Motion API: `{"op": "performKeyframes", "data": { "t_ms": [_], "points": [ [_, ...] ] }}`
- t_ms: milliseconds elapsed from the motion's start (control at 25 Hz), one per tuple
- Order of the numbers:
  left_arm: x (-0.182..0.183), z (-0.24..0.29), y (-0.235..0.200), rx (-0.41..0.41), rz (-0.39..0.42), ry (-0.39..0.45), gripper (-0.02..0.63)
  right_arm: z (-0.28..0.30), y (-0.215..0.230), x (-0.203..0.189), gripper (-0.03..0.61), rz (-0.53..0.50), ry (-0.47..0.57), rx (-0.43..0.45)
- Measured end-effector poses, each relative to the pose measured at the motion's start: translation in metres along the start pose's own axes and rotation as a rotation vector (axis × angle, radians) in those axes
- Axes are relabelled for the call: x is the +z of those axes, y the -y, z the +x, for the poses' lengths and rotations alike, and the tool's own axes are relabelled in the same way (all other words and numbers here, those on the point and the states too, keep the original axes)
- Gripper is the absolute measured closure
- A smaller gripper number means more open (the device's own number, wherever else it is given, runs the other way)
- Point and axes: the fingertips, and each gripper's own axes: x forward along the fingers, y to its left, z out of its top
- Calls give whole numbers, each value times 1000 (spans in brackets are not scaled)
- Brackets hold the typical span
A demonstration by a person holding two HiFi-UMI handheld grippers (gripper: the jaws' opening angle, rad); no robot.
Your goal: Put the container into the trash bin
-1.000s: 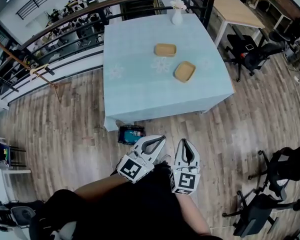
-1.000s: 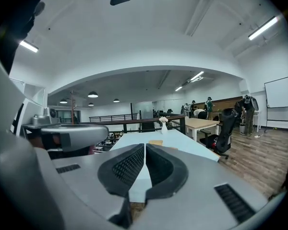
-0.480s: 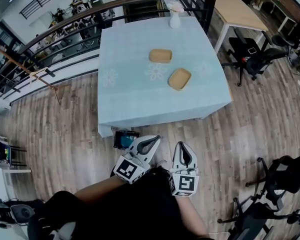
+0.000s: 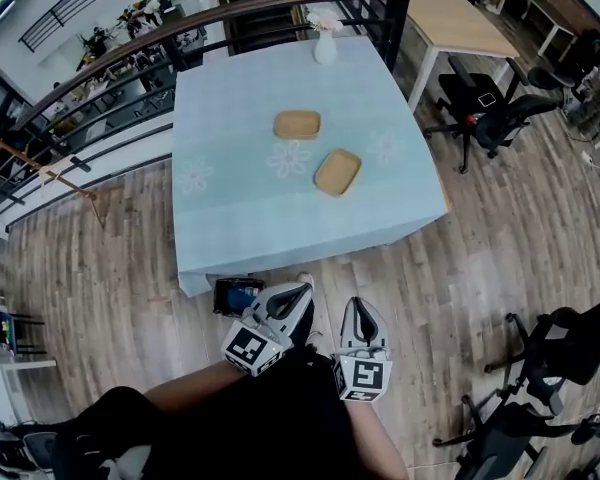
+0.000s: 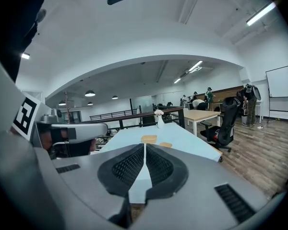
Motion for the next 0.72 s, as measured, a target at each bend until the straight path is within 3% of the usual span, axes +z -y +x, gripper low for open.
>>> {"op": "performKeyframes", "data": {
  "t_ms": [280,480,720],
  "points": [
    [3,50,-54,12,-20,5,600,69,28,18,543,22,-15,-16],
    [10,78,-103,32,-75,23,600,137,41,35,543,-7,-67,-2],
    [11,96,-160,50,-116,41,600,205,47,31,543,27,-140,-25]
  ]
}}
